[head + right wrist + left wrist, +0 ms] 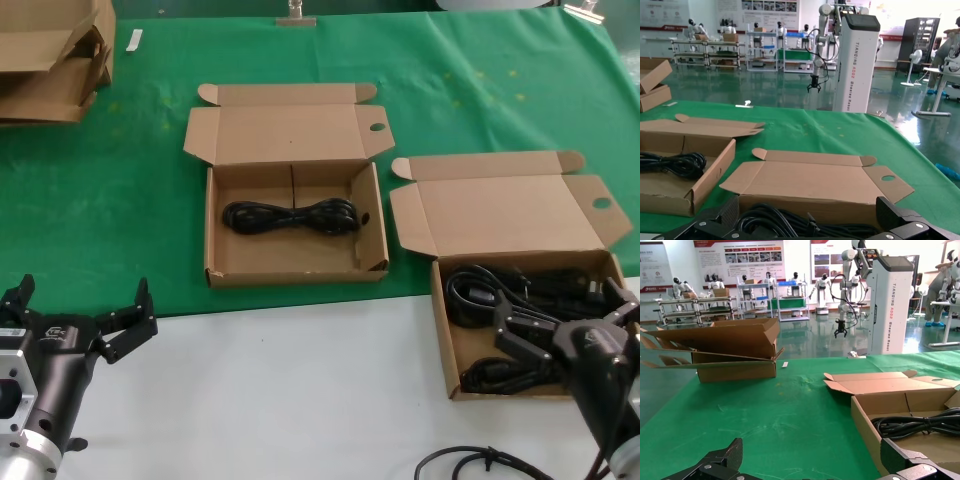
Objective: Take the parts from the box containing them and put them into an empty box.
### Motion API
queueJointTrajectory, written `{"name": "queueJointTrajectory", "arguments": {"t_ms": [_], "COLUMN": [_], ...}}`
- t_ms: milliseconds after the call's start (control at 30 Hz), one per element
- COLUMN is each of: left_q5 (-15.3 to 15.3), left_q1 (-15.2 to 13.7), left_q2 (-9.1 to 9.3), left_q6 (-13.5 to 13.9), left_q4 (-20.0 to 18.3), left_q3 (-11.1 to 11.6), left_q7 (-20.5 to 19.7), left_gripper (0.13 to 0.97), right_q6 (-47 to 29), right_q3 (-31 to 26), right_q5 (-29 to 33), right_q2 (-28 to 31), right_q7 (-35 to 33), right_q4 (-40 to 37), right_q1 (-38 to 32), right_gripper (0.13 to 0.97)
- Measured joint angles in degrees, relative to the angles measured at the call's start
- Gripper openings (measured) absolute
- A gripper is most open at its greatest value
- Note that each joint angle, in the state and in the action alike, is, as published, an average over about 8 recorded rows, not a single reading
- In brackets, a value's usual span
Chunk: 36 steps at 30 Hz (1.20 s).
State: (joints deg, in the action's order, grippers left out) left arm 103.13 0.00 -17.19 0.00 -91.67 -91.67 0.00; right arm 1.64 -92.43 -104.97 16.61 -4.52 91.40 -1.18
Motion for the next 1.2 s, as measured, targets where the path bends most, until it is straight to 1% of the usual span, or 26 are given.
{"name": "queueJointTrajectory", "arguments": {"t_ms": [1200], "left_q5": [0.00], "left_q1": [0.00], "left_q2": [0.00], "left_q6": [0.00], "left_q4": [0.00], "left_q3": [0.00], "left_q7": [0.00], "left_gripper": [0.966], "right_q6": [0.00], "right_q3": [0.00], "right_q5": [0.00], "right_q2": [0.00], "right_q7": [0.00], "right_q4": [0.00], "right_q1": [0.00], "right_gripper": [0.966]}}
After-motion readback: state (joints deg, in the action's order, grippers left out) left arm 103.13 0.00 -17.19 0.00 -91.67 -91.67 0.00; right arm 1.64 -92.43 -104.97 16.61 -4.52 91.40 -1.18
